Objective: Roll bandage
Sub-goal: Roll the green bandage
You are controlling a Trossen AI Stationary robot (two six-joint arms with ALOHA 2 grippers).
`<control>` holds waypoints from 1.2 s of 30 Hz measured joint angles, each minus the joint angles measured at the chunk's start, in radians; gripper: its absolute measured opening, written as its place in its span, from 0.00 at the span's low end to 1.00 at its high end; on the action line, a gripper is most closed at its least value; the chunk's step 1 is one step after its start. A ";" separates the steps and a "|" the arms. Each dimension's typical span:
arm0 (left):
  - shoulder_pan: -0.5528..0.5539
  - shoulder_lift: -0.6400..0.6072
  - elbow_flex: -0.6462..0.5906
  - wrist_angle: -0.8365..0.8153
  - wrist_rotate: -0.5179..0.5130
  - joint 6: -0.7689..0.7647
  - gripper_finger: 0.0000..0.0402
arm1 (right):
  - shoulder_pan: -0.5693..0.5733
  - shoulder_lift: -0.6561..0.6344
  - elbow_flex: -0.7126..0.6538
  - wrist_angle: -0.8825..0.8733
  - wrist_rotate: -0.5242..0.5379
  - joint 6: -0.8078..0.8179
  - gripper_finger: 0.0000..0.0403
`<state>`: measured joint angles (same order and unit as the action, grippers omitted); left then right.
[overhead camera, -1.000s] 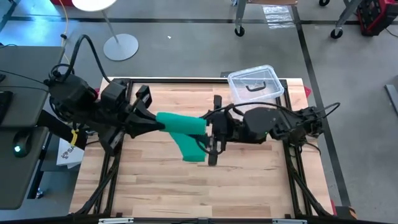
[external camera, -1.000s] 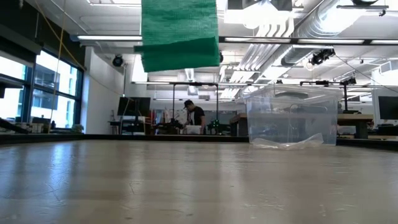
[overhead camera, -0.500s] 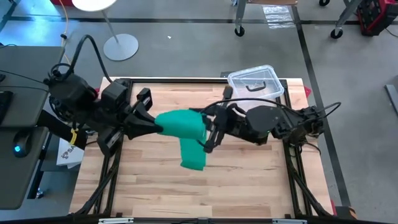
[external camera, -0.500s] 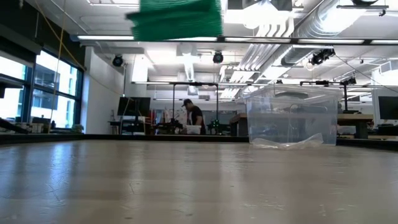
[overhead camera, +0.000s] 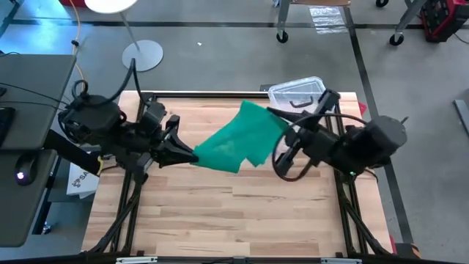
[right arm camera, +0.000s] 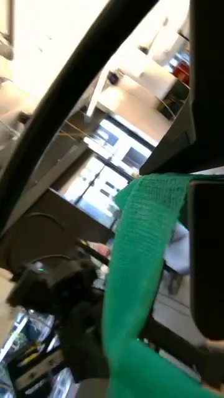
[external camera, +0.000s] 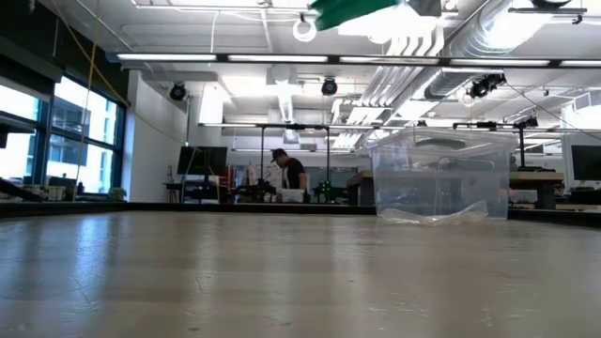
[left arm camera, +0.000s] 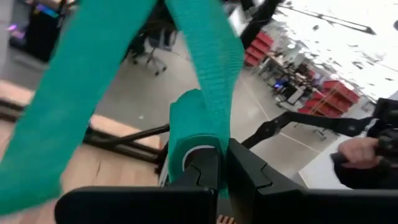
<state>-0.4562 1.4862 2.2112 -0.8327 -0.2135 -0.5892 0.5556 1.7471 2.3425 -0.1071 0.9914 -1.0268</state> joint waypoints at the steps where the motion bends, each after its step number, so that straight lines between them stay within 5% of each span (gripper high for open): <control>1: 0.000 0.000 0.000 -0.007 0.000 -0.009 0.02 | 0.005 -0.001 0.000 0.022 0.004 -0.039 0.00; 7: 0.000 0.001 0.000 -0.004 0.050 -0.045 0.02 | -0.010 -0.008 0.000 0.038 0.138 -0.151 0.00; 13: 0.000 0.015 0.000 0.097 0.168 -0.043 0.02 | -0.079 -0.008 0.000 -0.009 0.159 -0.116 0.00; 16: -0.004 0.018 0.000 0.179 0.187 -0.012 0.02 | -0.106 -0.020 0.000 -0.168 0.149 0.063 0.00; 22: -0.032 0.007 0.000 0.252 0.149 0.086 0.02 | -0.143 -0.072 0.000 -0.735 -0.050 0.773 0.00; 25: -0.038 -0.004 0.000 0.252 0.074 0.145 0.02 | -0.129 -0.066 0.000 -0.926 -0.088 0.996 0.00; 30: -0.041 -0.027 0.000 0.252 -0.056 0.287 0.02 | -0.055 -0.023 0.000 -1.017 -0.109 1.137 0.00; 36: -0.041 -0.034 0.000 0.253 -0.134 0.532 0.02 | 0.005 0.043 0.000 -0.933 -0.167 1.209 0.00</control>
<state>-0.4969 1.4523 2.2112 -0.5798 -0.3478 -0.0568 0.5609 1.7899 2.3421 -1.0398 0.8241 0.1825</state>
